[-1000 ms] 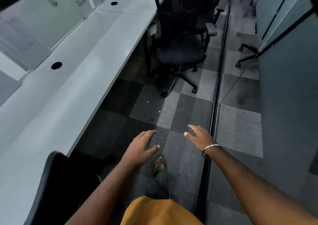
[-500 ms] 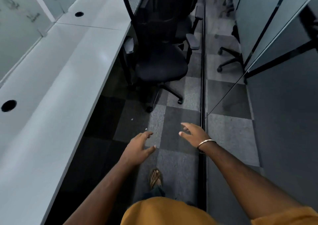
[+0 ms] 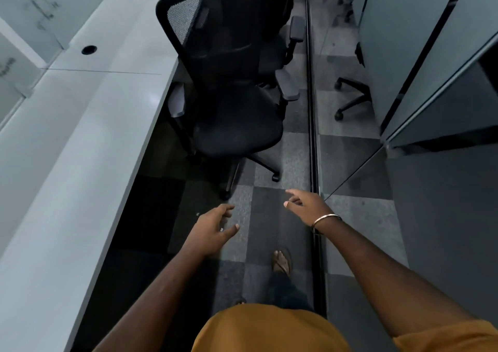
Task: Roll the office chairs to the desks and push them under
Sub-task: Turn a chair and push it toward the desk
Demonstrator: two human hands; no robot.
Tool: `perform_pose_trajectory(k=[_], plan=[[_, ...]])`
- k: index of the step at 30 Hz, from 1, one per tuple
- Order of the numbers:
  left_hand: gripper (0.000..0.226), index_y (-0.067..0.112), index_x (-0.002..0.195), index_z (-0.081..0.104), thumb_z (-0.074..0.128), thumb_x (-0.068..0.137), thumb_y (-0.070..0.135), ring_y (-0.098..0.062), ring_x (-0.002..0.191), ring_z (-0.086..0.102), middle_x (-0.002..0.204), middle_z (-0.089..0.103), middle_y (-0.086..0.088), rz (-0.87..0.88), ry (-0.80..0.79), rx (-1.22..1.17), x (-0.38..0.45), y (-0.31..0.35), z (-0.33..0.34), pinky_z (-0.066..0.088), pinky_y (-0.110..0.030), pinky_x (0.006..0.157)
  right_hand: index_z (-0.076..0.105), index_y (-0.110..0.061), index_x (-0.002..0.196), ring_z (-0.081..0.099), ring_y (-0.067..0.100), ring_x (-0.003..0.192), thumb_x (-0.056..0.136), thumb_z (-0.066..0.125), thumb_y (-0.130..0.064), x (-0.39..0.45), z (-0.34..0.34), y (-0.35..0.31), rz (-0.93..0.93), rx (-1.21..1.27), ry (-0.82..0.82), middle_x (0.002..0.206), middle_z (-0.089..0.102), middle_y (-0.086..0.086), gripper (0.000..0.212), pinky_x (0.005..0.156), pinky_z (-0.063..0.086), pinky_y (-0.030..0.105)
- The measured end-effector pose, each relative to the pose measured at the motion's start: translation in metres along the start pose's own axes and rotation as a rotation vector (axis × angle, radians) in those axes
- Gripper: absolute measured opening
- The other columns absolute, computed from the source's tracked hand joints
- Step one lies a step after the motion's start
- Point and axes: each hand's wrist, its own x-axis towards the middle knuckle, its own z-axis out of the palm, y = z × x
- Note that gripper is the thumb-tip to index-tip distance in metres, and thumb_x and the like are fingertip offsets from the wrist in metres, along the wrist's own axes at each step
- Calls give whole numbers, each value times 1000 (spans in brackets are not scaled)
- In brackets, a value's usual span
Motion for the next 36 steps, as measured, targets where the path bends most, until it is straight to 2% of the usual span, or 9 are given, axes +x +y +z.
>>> perform_pose_trajectory(k=[3,8,14,18,23,28,31,33,36], plan=[[57,23,148,52,72,96,36,-5,113,60,127,63,7,-14,-5,-11,42,23,-1,48,-20,95,56,-18,147,64,18,112,99,66,-36,41,-34,13,29,-7,-22,123,68,4,51,99,49,30],[54,24,146,54,72,96,35,-3,111,62,125,64,8,-32,41,-48,113,52,-11,55,-32,99,57,-20,146,63,20,111,98,67,-37,114,-87,22,30,-60,-56,122,68,5,51,96,48,31],[54,26,145,55,72,95,35,0,109,62,123,64,13,-88,73,-107,175,63,-25,47,-15,89,54,-18,147,62,17,107,99,65,-35,192,-125,8,4,-67,-81,117,65,1,52,91,46,28],[53,28,144,55,74,95,34,1,107,62,119,66,14,-119,104,-155,221,56,-47,44,-7,82,58,-19,144,65,19,104,98,66,-35,254,-139,-15,-33,-127,-104,114,68,0,49,93,50,32],[52,26,143,57,75,94,32,0,107,63,121,67,11,-114,101,-184,287,37,-85,50,-17,88,62,-16,141,68,22,107,97,69,-28,324,-154,-54,-65,-132,-73,115,73,6,46,97,50,32],[52,27,143,58,75,95,34,1,109,64,120,67,14,-67,102,-206,356,30,-133,47,-15,90,65,-14,137,68,21,110,99,67,-33,397,-183,-104,-78,-129,-58,112,75,3,43,101,51,39],[52,29,143,57,75,94,33,1,108,64,120,68,14,-50,104,-195,392,29,-156,51,-22,95,63,-16,139,66,19,111,100,64,-40,439,-203,-130,-107,-124,1,116,72,2,46,100,51,37],[51,30,143,57,75,94,33,1,109,64,120,67,15,-48,118,-213,411,33,-168,50,-20,93,60,-16,143,65,20,113,100,64,-40,465,-221,-147,-136,-135,24,121,69,3,49,99,49,32],[52,29,143,58,75,94,33,2,109,64,120,68,16,-50,135,-237,438,40,-182,52,-23,96,53,-10,148,59,24,124,100,66,-35,510,-254,-172,-207,-180,72,134,61,11,55,100,40,26]])
